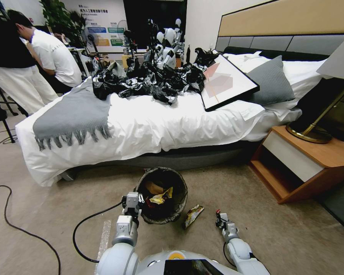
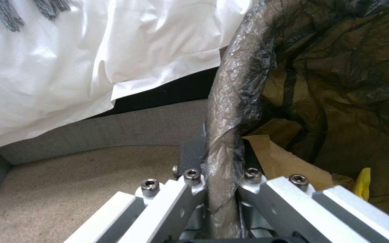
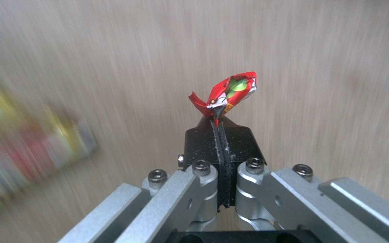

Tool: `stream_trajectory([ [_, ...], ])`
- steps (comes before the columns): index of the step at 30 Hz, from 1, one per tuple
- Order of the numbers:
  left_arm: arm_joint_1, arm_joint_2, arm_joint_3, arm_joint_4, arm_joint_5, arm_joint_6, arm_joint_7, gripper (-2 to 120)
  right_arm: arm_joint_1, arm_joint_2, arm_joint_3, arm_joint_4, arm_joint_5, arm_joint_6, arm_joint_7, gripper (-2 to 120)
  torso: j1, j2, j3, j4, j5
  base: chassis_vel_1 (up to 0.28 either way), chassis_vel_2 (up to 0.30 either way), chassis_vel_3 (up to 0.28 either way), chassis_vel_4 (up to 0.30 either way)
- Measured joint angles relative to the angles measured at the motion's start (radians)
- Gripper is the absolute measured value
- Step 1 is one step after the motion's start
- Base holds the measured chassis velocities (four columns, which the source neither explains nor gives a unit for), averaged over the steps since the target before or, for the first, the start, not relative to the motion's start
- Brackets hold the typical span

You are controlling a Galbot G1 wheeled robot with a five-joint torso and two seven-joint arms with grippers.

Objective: Pick up the trash bin, then pick up the garbage from the floor and place it into the trash bin.

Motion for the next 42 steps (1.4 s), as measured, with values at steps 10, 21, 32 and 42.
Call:
stream_trajectory([
  [10, 0.002, 0.0, 0.007, 0.004, 0.005, -0.001, 0.001, 0, -0.036, 0.011, -0.003, 0.415, 0.048, 0.239, -0.169, 0, 0.0, 0.0, 0.0, 0.0002, 0.0, 0.0, 0.0, 0.0, 0.0],
  [21, 0.01, 0.004, 0.025, 0.011, 0.026, -0.003, 0.005, 0, -0.025, -0.099, -0.142, 0.746, 0.192, 0.3, -0.521, 0, 0.0, 0.0, 0.0, 0.0001, 0.0, 0.0, 0.0, 0.0, 0.0],
  [32, 0.011, -0.004, 0.037, 0.018, 0.044, -0.006, 0.007, 0, -0.007, -0.149, -0.346, 0.608, 0.123, 0.284, -0.575, 0, 0.0, 0.0, 0.0, 0.0004, -0.0002, 0.0, 0.0, 0.0, 0.0],
  [42, 0.008, -0.004, 0.037, 0.021, 0.044, -0.006, 0.008, 0, 0.011, -0.089, -0.405, 0.478, 0.088, 0.29, -0.545, 0, 0.0, 0.0, 0.0, 0.0002, 0.0, 0.0, 0.0, 0.0, 0.0],
])
